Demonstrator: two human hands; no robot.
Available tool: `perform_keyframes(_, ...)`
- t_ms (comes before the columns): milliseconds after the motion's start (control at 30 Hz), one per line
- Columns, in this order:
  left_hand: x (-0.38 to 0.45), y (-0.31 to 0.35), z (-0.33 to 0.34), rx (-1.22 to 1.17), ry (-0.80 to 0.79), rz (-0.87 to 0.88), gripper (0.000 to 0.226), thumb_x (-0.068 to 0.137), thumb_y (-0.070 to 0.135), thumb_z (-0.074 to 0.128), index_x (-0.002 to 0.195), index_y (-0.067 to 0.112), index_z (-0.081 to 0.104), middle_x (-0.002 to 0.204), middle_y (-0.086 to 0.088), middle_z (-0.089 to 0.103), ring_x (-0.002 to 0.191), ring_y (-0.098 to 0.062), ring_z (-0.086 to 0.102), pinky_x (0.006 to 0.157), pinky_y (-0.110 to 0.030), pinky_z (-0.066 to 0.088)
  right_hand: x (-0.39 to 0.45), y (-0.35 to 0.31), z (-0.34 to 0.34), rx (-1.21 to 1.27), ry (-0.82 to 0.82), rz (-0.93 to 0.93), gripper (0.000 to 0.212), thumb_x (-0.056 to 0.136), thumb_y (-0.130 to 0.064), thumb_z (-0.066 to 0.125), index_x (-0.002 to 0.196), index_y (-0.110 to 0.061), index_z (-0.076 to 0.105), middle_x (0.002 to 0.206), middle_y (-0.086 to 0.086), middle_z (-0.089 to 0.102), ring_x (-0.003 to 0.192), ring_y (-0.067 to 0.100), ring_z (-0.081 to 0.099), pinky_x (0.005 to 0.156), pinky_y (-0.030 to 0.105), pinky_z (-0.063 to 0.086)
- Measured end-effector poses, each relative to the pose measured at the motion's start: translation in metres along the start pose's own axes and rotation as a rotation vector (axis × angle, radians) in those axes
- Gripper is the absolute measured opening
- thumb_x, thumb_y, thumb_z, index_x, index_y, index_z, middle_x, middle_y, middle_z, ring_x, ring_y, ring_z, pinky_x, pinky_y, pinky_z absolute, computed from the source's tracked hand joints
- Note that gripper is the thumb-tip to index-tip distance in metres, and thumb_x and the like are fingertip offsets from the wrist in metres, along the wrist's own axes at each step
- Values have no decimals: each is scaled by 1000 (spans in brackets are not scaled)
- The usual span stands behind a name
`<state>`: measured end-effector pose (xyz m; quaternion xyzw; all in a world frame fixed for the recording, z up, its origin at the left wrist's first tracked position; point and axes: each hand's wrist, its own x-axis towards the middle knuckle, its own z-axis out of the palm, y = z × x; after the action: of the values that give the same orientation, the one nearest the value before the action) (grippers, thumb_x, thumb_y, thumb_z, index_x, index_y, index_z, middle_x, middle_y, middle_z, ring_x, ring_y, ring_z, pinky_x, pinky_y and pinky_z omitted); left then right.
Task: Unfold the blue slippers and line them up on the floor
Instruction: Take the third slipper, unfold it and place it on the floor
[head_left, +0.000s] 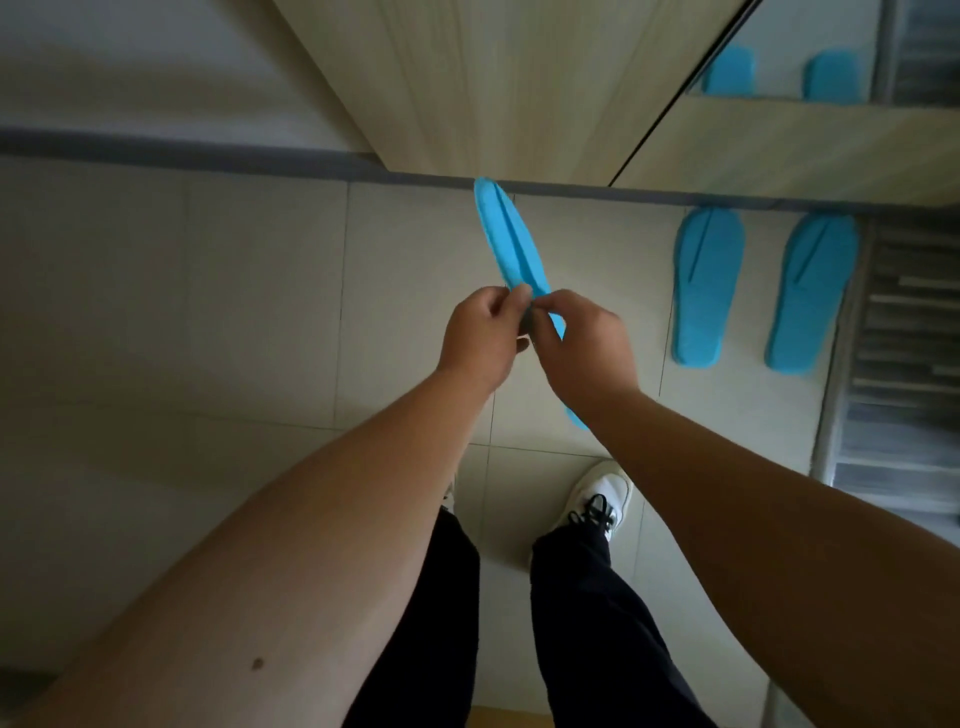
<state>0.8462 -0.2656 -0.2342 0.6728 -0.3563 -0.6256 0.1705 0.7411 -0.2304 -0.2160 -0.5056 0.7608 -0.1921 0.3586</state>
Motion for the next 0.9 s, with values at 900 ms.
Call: perform_keyframes(900, 212, -112, 41, 631, 130, 127, 28, 91, 38, 52, 76, 15, 58, 69, 2, 57, 65, -18, 54, 55, -27, 34, 169, 187, 114, 347, 104, 504, 14, 81, -28, 71, 73, -22, 61, 73, -2, 63, 66, 19, 60, 60, 34, 52)
